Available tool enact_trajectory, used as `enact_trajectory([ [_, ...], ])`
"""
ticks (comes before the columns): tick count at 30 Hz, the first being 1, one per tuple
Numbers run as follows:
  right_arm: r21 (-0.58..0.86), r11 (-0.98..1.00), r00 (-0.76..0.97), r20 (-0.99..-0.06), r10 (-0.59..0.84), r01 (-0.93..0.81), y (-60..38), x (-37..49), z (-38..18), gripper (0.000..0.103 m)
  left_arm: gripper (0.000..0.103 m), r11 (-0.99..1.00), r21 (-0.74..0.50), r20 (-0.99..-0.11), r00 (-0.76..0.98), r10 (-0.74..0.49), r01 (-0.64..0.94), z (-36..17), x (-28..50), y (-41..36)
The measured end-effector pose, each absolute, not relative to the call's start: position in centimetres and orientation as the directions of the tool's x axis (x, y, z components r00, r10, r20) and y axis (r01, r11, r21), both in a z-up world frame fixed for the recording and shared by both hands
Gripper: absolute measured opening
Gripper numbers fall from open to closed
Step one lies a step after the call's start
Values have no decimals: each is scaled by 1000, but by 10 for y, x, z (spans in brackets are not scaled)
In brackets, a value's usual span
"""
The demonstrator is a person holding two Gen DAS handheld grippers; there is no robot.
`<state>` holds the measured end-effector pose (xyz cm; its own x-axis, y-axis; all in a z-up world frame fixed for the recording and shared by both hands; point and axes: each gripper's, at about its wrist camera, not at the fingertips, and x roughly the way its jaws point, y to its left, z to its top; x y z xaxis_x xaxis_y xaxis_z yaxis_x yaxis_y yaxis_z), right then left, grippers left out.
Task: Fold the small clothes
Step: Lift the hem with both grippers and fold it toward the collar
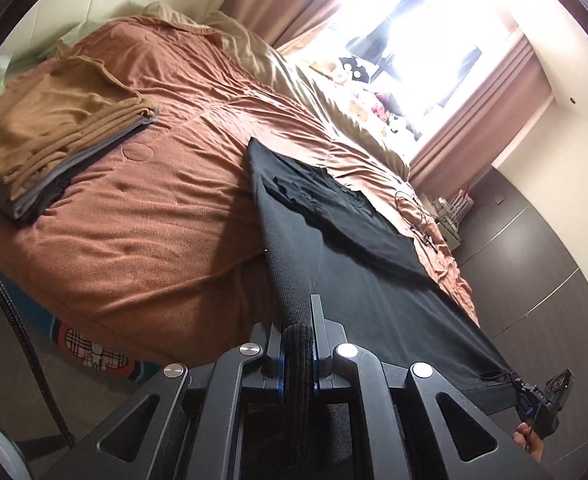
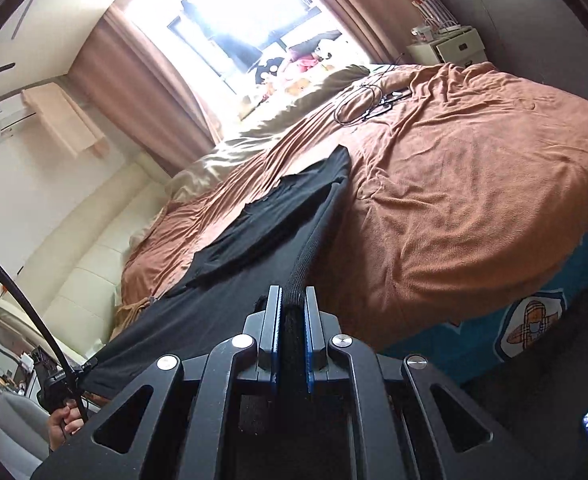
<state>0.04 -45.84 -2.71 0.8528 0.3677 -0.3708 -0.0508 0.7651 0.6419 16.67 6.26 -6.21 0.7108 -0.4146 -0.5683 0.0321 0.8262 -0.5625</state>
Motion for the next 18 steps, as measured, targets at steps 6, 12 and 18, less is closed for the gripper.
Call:
enact_trajectory([
  [6,637,767,857,-352,376,-75,-463,-36,-28,6,8,821,-568,-545,724,-422,51,-54,125,66],
  [12,656,752,855,-350,383,-68,-472,-57,-31,6,8,815,-576,-523,734,-434,72,-49,90,69],
  [18,653,754,859,-345,377,-69,-472,-45,-21,6,8,814,-575,-505,744,-438,89,-37,92,68],
])
